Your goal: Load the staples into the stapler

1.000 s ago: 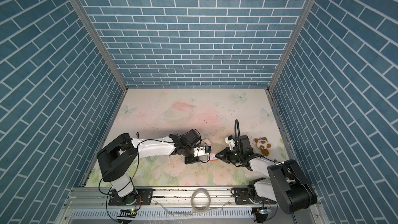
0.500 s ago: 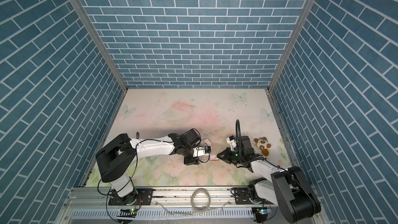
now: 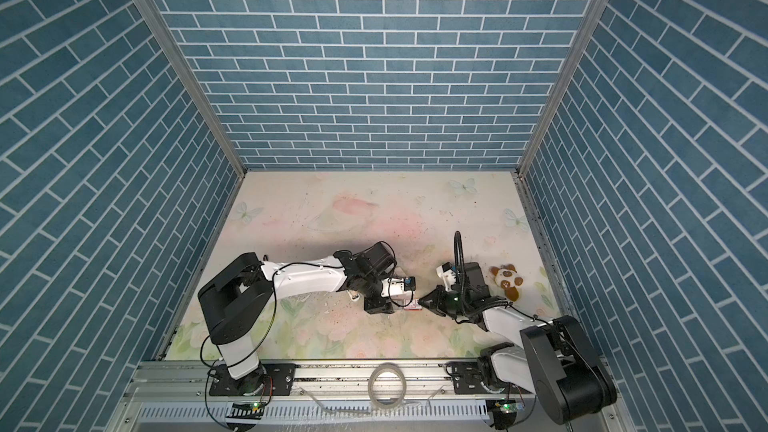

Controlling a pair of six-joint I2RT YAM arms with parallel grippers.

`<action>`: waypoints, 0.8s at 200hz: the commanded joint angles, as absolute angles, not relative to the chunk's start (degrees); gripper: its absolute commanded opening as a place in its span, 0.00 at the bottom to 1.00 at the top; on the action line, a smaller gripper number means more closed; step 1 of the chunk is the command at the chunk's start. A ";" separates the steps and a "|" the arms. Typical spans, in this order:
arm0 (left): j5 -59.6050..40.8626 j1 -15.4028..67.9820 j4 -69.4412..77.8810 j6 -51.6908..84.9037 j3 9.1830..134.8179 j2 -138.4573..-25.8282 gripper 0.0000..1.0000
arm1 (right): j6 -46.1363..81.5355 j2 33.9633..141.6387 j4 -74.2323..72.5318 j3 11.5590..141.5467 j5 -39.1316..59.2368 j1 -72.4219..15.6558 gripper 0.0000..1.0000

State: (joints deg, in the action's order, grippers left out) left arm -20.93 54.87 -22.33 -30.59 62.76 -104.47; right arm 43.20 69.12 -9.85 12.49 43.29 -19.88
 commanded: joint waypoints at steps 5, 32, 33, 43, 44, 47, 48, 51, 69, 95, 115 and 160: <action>-22.34 55.15 -25.13 -32.13 64.15 -105.59 0.58 | 41.92 68.21 -10.11 12.96 43.06 -20.11 0.00; -21.36 55.22 -25.28 -32.16 64.57 -106.55 0.58 | 41.92 67.61 -9.76 13.16 43.11 -20.10 0.00; -21.31 55.25 -25.25 -32.16 64.58 -106.58 0.58 | 41.92 67.60 -9.76 13.17 43.13 -20.12 0.00; -21.03 55.27 -25.14 -32.10 64.67 -107.00 0.57 | 41.93 67.50 -9.82 13.10 43.09 -20.13 0.00; -20.97 55.32 -25.14 -32.09 64.68 -107.02 0.57 | 41.93 67.50 -9.74 13.10 43.12 -20.13 0.00; -20.80 55.32 -25.10 -32.04 64.69 -107.08 0.57 | 41.92 67.46 -9.73 13.10 43.14 -20.17 0.00; -20.77 55.35 -25.08 -32.01 64.69 -107.15 0.57 | 41.92 67.43 -9.74 13.10 43.15 -20.15 0.00; -20.72 55.32 -25.05 -32.00 64.69 -107.28 0.56 | 41.92 67.48 -9.73 13.14 43.16 -20.12 0.00; -20.68 55.45 -25.14 -31.82 64.95 -107.82 0.54 | 41.84 67.72 -9.75 13.21 43.26 -20.10 0.00; -20.51 55.79 -24.99 -31.57 65.04 -108.15 0.49 | 41.99 67.94 -10.11 13.28 43.34 -20.12 0.00; -20.32 55.89 -25.17 -31.55 65.21 -108.37 0.42 | 42.09 67.79 -10.03 13.29 43.33 -20.13 0.00; -19.69 55.94 -25.44 -31.99 64.61 -108.37 0.36 | 41.95 65.98 -8.37 13.47 42.41 -20.07 0.00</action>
